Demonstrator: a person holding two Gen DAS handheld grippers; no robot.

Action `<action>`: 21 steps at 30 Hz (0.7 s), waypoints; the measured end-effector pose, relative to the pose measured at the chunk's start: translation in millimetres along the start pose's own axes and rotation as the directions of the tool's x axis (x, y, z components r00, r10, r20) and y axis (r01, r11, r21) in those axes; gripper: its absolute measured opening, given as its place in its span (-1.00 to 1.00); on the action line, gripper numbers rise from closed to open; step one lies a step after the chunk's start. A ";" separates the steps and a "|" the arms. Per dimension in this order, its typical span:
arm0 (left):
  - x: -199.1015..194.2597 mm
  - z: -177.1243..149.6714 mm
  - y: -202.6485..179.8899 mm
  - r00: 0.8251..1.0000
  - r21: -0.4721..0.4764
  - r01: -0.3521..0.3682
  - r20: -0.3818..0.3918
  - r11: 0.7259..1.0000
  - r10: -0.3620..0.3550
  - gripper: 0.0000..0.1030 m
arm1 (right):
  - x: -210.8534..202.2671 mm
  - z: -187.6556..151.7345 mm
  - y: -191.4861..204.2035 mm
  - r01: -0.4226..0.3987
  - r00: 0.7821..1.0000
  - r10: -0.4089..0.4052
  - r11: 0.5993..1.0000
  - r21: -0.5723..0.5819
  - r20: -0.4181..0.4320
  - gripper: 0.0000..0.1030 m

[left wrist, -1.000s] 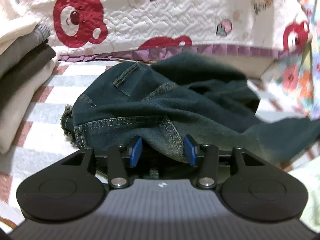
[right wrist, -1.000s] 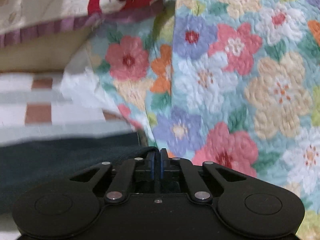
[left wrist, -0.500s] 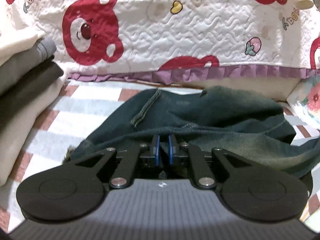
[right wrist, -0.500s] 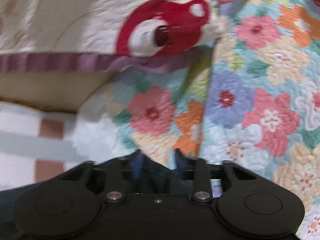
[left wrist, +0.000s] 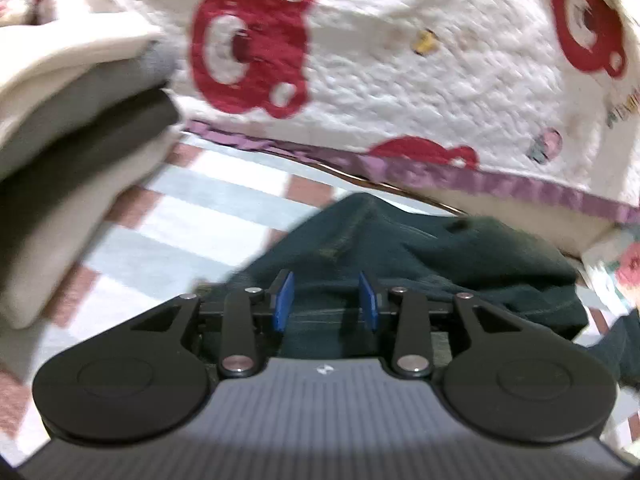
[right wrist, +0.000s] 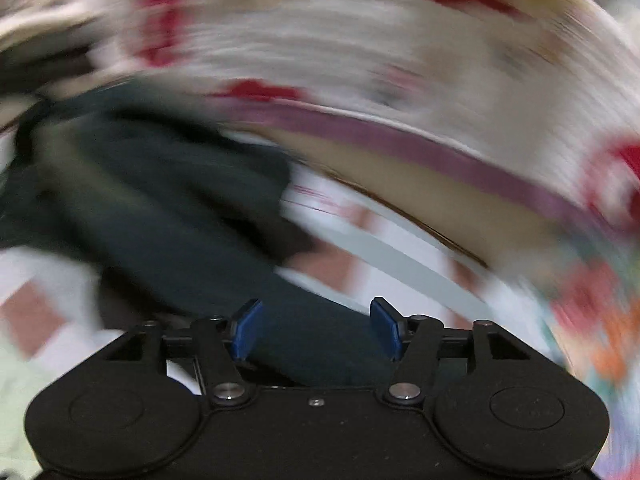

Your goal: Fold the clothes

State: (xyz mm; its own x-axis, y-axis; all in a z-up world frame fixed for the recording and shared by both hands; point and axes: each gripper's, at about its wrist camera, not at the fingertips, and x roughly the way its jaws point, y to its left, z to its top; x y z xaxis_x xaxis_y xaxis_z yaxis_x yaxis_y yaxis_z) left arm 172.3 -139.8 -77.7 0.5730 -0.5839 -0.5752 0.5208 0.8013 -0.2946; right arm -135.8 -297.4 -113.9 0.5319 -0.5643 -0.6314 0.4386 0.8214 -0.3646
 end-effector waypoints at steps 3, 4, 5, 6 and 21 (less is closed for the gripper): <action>-14.0 -4.8 24.4 0.998 -0.076 0.016 -0.052 0.997 -0.020 -0.29 | 13.9 25.0 49.8 -0.099 0.994 0.104 0.980 -0.173 0.021 0.27; -18.2 -7.2 30.4 0.997 -0.096 0.025 -0.072 0.995 -0.032 -0.26 | 19.5 31.2 64.3 -0.104 0.993 0.114 0.967 -0.232 0.028 0.28; -21.0 -9.6 31.6 0.995 -0.096 0.038 -0.093 0.995 -0.047 -0.22 | 25.1 36.8 78.1 -0.104 0.992 0.119 0.951 -0.291 0.034 0.31; -22.9 -11.5 29.8 0.993 -0.080 0.052 -0.104 0.995 -0.060 -0.20 | 31.2 39.8 89.2 -0.087 0.993 0.107 0.934 -0.347 0.041 0.33; -18.6 -61.5 -73.0 0.957 0.308 0.286 -0.147 0.907 -0.251 0.44 | 17.5 135.1 -43.7 0.068 0.983 -0.077 0.996 0.059 0.165 -0.96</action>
State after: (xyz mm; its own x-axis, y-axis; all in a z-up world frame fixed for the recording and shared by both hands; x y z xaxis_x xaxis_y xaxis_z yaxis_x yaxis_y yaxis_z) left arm 84.7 -179.4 -92.5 0.3238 -0.7407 -0.5887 0.8312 0.5199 -0.1970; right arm -47.8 -354.3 -16.5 0.6089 -0.6317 -0.4797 0.5157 0.7748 -0.3658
